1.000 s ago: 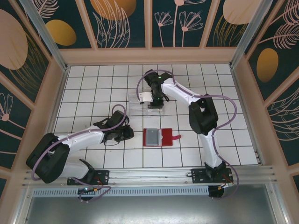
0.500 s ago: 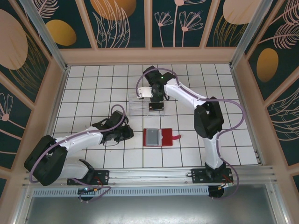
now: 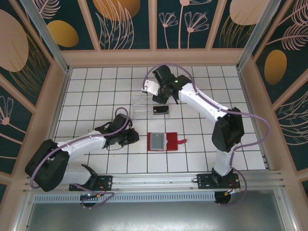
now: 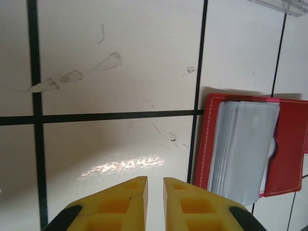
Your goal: Take the credit cards out of the card holder
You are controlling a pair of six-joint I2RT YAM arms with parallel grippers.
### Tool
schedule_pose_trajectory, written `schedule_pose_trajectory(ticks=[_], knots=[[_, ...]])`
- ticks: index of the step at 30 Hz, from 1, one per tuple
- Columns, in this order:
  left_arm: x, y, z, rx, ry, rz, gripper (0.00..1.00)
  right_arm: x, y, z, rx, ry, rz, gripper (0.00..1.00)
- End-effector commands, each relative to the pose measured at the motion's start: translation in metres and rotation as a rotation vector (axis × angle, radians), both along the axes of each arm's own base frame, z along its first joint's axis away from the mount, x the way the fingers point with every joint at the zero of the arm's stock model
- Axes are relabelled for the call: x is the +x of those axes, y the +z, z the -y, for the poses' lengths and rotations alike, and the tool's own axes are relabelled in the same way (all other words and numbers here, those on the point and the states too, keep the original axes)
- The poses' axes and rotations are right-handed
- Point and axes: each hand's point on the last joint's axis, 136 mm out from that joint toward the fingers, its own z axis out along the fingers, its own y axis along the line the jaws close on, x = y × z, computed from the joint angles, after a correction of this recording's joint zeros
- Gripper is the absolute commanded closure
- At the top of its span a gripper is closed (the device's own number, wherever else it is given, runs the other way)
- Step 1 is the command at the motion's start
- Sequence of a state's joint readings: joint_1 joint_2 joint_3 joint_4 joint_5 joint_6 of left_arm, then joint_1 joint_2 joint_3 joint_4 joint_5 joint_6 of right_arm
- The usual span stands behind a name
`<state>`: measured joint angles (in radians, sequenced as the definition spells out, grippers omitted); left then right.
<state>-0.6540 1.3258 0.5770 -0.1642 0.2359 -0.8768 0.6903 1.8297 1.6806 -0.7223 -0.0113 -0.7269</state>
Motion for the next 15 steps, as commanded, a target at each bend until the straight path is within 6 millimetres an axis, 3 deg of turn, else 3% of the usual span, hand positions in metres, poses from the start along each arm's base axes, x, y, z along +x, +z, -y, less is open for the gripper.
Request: schedule_pose_trajectory(ticks=[1, 6, 11, 15], knots=[[0.008, 0.013, 0.017, -0.075, -0.016, 0.011, 0.83, -0.025, 0.006, -0.015, 0.286, -0.202, -0.18, 0.7], [0.011, 0.019, 0.031, -0.099, -0.043, 0.011, 0.84, -0.062, -0.022, -0.008, 0.475, -0.433, -0.451, 0.73], [0.009, 0.017, 0.045, -0.082, -0.074, -0.004, 0.84, -0.099, -0.072, 0.014, 0.494, -0.676, -0.67, 0.77], [0.007, 0.015, 0.052, -0.073, -0.083, -0.015, 0.84, -0.124, -0.092, 0.021, 0.508, -0.772, -0.772, 0.77]])
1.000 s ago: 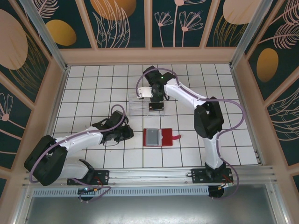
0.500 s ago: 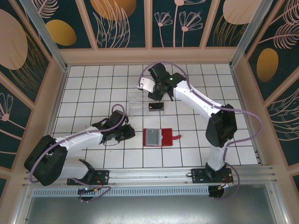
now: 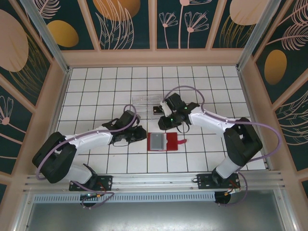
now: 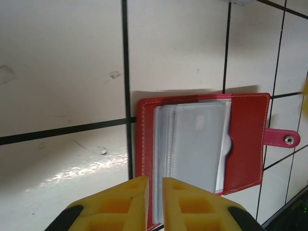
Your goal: Take the credit cards out of the card holder
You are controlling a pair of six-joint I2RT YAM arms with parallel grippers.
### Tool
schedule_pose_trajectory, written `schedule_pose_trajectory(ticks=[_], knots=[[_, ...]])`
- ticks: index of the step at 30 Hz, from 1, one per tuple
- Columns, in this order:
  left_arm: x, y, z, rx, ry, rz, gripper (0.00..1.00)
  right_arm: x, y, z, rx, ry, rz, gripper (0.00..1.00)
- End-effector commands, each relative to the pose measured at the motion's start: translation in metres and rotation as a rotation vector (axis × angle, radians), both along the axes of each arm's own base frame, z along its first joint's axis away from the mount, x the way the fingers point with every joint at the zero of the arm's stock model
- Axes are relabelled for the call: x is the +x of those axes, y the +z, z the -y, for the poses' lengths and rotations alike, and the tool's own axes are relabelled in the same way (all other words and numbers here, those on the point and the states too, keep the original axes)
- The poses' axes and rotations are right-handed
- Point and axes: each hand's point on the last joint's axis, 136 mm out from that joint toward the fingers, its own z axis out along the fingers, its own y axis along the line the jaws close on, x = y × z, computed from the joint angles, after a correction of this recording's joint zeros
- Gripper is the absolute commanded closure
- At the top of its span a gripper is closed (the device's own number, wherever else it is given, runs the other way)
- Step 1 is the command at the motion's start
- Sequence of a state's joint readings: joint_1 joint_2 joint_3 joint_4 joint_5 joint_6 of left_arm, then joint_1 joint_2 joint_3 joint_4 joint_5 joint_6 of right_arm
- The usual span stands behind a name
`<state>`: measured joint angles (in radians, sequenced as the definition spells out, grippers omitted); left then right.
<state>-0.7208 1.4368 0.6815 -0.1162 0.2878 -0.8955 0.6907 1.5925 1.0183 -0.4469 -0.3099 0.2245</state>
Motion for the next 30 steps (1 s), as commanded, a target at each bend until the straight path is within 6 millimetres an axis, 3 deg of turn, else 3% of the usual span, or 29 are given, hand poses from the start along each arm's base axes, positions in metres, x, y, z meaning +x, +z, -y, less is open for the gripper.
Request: schedule_pose_trajectory(ticks=[1, 6, 12, 19, 30], knots=[[0.001, 0.002, 0.008, 0.0, -0.003, -0.011, 0.84, -0.008, 0.011, -0.003, 0.073, -0.175, -0.063, 0.77], [-0.007, -0.016, 0.004, 0.042, -0.009, -0.051, 0.86, -0.012, -0.01, 0.015, -0.163, -0.247, -0.011, 0.62], [-0.015, -0.029, 0.006, 0.054, -0.035, -0.078, 0.87, -0.023, -0.028, -0.001, -0.261, -0.234, -0.022, 0.49], [-0.022, -0.042, -0.001, 0.097, -0.053, -0.104, 0.88, -0.019, -0.036, -0.01, -0.366, -0.255, 0.024, 0.37], [-0.024, -0.039, -0.005, 0.091, -0.035, -0.093, 0.9, -0.028, -0.057, -0.003, -0.475, -0.239, 0.019, 0.34]])
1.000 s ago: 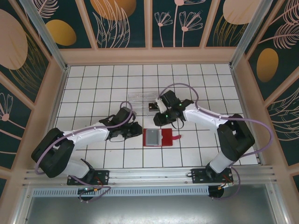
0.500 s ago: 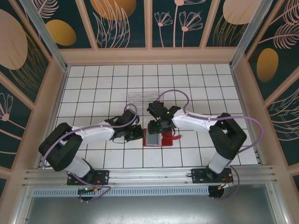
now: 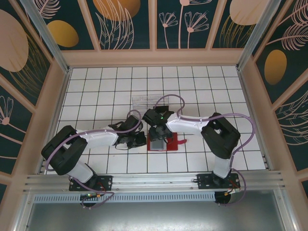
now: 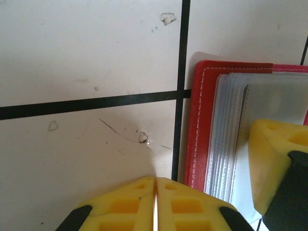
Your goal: Take the credit cards out of the card holder
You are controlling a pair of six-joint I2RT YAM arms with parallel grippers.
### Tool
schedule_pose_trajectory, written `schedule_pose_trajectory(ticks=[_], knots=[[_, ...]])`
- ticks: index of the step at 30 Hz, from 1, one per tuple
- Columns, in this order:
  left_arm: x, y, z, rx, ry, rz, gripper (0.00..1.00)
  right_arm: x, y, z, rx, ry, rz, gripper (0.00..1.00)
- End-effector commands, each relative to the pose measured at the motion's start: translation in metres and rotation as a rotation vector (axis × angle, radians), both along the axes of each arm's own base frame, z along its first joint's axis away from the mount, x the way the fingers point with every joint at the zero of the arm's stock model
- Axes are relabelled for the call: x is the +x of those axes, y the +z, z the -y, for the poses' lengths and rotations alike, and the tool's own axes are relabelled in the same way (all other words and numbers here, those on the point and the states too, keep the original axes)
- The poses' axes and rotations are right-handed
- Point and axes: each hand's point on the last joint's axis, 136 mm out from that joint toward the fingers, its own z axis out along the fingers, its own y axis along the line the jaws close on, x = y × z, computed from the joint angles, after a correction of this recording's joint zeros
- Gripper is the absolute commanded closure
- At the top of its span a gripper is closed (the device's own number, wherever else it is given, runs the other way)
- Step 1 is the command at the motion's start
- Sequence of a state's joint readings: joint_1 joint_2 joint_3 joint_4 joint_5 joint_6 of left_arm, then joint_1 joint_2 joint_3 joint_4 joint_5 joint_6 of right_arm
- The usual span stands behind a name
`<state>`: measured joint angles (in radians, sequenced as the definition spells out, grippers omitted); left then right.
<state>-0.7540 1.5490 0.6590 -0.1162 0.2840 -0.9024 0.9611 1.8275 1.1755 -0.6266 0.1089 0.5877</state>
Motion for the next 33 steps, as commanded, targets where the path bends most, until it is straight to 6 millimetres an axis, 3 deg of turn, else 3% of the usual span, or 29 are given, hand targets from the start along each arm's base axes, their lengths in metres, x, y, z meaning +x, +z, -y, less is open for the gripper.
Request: schedule_pose_trajectory(ticks=[1, 19, 24, 30, 33], knots=[[-0.003, 0.005, -0.001, -0.004, -0.007, 0.01, 0.9, -0.003, -0.003, 0.014, -0.095, -0.021, 0.011, 0.34], [0.004, 0.012, 0.004, 0.006, -0.012, 0.021, 0.9, -0.01, 0.01, 0.074, -0.241, -0.071, 0.064, 0.34], [0.006, 0.014, 0.004, 0.021, -0.021, 0.023, 0.9, -0.014, 0.022, 0.101, -0.264, -0.112, 0.087, 0.34], [0.011, 0.021, 0.007, 0.02, -0.021, 0.035, 0.9, -0.013, 0.042, 0.15, -0.303, -0.213, 0.114, 0.34], [0.014, 0.023, 0.01, 0.014, -0.025, 0.041, 0.9, -0.008, 0.056, 0.153, -0.259, -0.239, 0.133, 0.35]])
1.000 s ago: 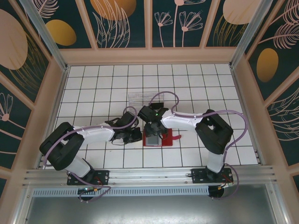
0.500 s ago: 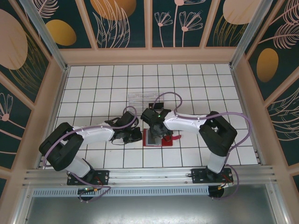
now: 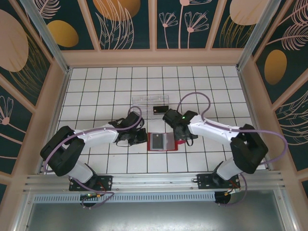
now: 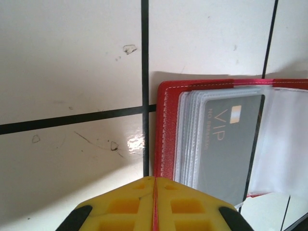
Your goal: Take the credit cards out of the card holder
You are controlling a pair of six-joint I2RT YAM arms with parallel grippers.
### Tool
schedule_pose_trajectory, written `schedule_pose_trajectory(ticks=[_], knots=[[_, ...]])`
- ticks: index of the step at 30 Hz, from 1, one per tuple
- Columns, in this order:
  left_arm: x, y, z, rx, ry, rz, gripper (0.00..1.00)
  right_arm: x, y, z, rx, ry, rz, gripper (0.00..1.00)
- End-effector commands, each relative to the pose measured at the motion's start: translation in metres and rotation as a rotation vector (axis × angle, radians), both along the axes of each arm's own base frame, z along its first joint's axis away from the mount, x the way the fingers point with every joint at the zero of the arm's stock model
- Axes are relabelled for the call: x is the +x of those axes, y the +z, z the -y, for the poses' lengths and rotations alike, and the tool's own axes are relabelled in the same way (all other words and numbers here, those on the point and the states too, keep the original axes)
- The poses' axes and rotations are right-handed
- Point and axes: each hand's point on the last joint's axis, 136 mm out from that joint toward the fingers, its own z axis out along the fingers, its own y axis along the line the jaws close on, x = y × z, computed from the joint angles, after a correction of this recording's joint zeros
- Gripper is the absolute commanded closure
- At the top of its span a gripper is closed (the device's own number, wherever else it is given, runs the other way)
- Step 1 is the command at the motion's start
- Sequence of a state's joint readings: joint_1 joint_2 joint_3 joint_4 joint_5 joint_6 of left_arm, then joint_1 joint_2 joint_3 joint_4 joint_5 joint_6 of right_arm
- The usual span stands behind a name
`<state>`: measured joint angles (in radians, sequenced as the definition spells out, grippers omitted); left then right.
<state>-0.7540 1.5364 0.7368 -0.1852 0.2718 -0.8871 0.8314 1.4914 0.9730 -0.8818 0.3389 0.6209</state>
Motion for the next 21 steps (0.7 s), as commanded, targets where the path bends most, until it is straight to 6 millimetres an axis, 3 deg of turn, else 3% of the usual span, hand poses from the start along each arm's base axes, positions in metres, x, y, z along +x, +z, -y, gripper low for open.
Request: schedule_pose_trajectory(ticks=[1, 7, 9, 12, 15, 21], knots=[[0.003, 0.003, 0.003, 0.018, -0.018, 0.012, 0.9, 0.001, 0.017, 0.01, 0.011, -0.037, 0.038, 0.35], [0.006, 0.01, 0.009, -0.016, -0.024, 0.024, 0.92, 0.006, 0.04, -0.065, 0.45, 0.057, 0.023, 0.41], [0.007, 0.013, 0.015, -0.051, -0.028, 0.028, 0.93, 0.003, 0.047, -0.093, 0.627, 0.092, -0.003, 0.47], [0.007, 0.018, 0.022, -0.106, -0.025, 0.032, 0.95, 0.0, 0.053, -0.12, 0.8, 0.136, -0.035, 0.57], [0.006, 0.016, 0.025, -0.124, -0.021, 0.021, 0.96, -0.001, 0.049, -0.129, 0.889, 0.134, -0.057, 0.66], [0.001, 0.009, 0.029, -0.148, -0.032, -0.007, 0.95, -0.002, 0.031, -0.128, 0.93, 0.106, -0.095, 0.72]])
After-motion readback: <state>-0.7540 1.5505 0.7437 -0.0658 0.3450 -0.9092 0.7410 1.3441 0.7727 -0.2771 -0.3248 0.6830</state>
